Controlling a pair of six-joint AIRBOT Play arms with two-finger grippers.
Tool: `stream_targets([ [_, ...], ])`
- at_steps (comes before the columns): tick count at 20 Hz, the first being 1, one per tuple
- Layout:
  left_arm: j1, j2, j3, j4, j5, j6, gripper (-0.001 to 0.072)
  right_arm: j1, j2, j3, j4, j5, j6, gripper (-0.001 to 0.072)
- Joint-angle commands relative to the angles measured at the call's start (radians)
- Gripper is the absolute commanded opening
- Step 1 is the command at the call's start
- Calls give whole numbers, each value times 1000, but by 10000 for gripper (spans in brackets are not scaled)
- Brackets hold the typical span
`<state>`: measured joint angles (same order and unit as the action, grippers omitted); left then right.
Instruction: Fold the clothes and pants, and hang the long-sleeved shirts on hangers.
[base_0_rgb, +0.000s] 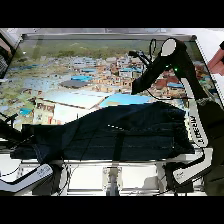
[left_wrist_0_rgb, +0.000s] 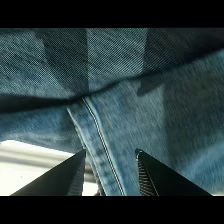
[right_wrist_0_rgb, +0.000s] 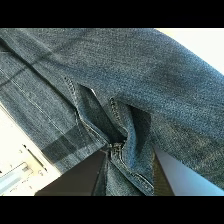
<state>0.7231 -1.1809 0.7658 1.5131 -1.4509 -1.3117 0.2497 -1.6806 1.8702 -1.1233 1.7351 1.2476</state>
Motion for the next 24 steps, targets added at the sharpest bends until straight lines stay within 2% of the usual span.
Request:
stream_targets([
  [1, 15, -5, -11, 4, 83, -21, 360, 0, -1, 1, 0, 0, 1, 305],
  [5, 15, -5, -59, 4, 151, -35, 361, 0, -1, 1, 0, 0, 3, 305],
  [13, 15, -5, -88, 4, 153, -50, 351, 0, 0, 1, 0, 0, 19, 305],
  [14, 14, -5, -90, 4, 153, -50, 328, 0, -1, 1, 0, 0, 18, 305],
  [16, 14, -4, -92, 3, 153, -53, 90, 0, -1, 1, 0, 0, 19, 305],
  [17, 13, -1, -91, -1, 153, -65, 25, 0, -1, 1, 0, 0, 19, 305],
  [24, -11, 135, 4, -34, 140, -64, 24, 0, -1, 1, 0, -12, 18, 305],
])
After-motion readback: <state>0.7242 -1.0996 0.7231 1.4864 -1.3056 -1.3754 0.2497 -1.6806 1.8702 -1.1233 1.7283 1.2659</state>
